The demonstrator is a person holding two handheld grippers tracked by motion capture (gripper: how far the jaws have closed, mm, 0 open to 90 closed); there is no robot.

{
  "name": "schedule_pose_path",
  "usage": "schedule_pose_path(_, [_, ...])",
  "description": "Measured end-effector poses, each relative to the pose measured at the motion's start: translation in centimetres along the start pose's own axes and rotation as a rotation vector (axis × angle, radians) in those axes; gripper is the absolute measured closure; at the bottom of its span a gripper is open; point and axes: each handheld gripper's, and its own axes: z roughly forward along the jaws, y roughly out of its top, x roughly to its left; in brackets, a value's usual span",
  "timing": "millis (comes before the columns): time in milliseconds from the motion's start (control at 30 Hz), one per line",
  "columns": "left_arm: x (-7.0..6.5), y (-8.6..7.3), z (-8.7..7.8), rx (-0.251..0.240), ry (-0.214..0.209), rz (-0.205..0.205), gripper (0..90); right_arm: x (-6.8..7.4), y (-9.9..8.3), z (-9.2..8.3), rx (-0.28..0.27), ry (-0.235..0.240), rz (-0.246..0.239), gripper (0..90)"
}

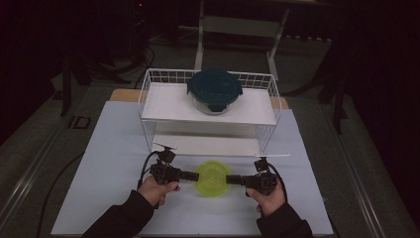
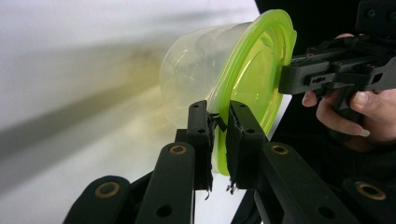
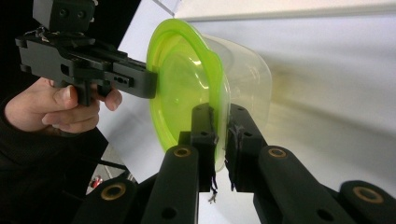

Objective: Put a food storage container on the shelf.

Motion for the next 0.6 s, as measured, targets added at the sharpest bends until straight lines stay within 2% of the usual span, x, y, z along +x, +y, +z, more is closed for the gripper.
schedule_pose_path(267, [-1.2,0.6,-1.0,-0.021,-0.007,0.015,80.0,1.1,0.8,-1.0,-0.027,0.006,-0.025,82.2])
schedule_pose_path(300, [-1.6,0.9,-1.5,-0.028,-0.010,0.023,80.0,1.2,0.9,-1.1,-0.030,0.007,-0.029,82.2])
schedule_pose_path(433, [-2.4,1.5,-2.4,-0.037,0.000,0.043,80.3,2.2,1.6,-1.7,-0.050,0.013,-0.045,82.1])
schedule_pose_path(600, [-3.2,2.2,-3.5,-0.051,-0.002,0.046,80.4,3.4,2.3,-2.1,-0.070,0.002,-0.068,82.1])
